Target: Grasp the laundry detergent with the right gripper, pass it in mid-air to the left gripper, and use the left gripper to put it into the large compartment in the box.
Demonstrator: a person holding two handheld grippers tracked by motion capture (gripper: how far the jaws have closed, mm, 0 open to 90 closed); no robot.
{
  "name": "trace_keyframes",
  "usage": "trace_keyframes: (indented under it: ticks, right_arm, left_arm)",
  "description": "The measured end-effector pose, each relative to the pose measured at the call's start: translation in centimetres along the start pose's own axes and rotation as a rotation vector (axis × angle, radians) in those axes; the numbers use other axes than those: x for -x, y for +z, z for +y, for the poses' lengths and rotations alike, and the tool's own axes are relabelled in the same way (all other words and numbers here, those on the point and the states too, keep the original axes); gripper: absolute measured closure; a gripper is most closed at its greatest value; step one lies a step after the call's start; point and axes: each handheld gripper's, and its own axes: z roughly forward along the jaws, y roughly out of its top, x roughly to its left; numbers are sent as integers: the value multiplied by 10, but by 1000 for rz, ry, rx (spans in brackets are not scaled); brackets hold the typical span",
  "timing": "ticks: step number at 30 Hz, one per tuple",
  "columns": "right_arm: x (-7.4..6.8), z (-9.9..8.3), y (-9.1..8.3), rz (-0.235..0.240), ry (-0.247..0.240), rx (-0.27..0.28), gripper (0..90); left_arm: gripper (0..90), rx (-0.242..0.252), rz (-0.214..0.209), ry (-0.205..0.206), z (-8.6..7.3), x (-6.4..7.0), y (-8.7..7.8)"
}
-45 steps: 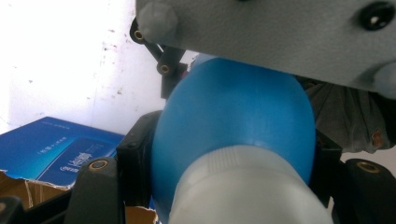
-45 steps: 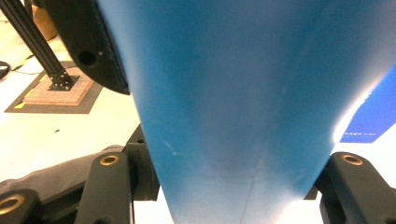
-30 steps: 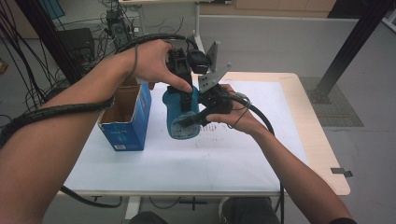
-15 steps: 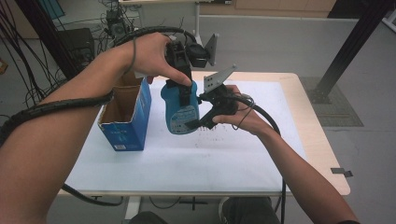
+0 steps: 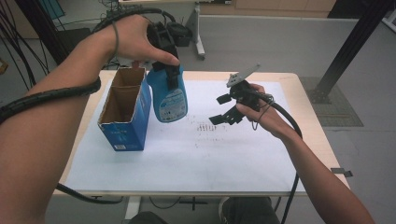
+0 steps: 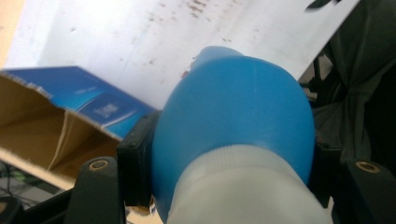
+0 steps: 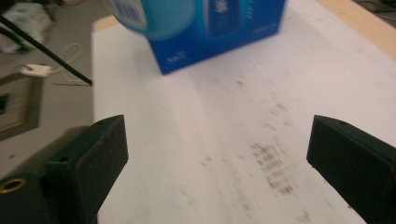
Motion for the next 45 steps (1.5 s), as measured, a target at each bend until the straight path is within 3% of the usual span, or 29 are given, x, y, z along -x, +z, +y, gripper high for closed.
trace_keyframes:
  ticks: [3, 5, 7, 9, 16, 24, 28, 30, 32, 38, 45]
  right_arm:
    - [6, -8, -16, -108, 56, -24, 56]
    - [8, -16, -25, -165, 123, -46, 56]
    - [11, -24, -34, -181, 168, -56, 57]
    - [14, -32, -42, -226, 213, -76, 57]
    - [20, -56, -64, -304, 312, -101, 56]
    - [20, -73, -80, -361, 316, -128, 56]
    - [21, -78, -89, -378, 324, -144, 57]
    - [22, -78, -94, -387, 324, -146, 58]
    - [22, -78, -98, -392, 319, -146, 58]
    - [19, -81, -104, -397, 311, -154, 61]
    - [14, -81, -106, -399, 297, -155, 63]
  left_arm:
    - [362, 1, 28, -59, -5, -8, -11]
    - [362, 3, 48, -91, -9, -13, -18]
    - [362, 16, 56, -141, -14, -19, -26]
    - [362, 23, 58, -207, -20, -26, -34]
    - [362, 49, 75, -421, -36, -48, -62]
    - [361, 100, 79, -641, -52, -67, -90]
    - [361, 104, 85, -753, -56, -77, -97]
    - [362, 95, 95, -791, -58, -81, -99]
    - [362, 82, 106, -807, -59, -84, -100]
    - [361, 66, 82, -897, -69, -93, -94]
    - [362, 51, 93, -947, -76, -96, -90]
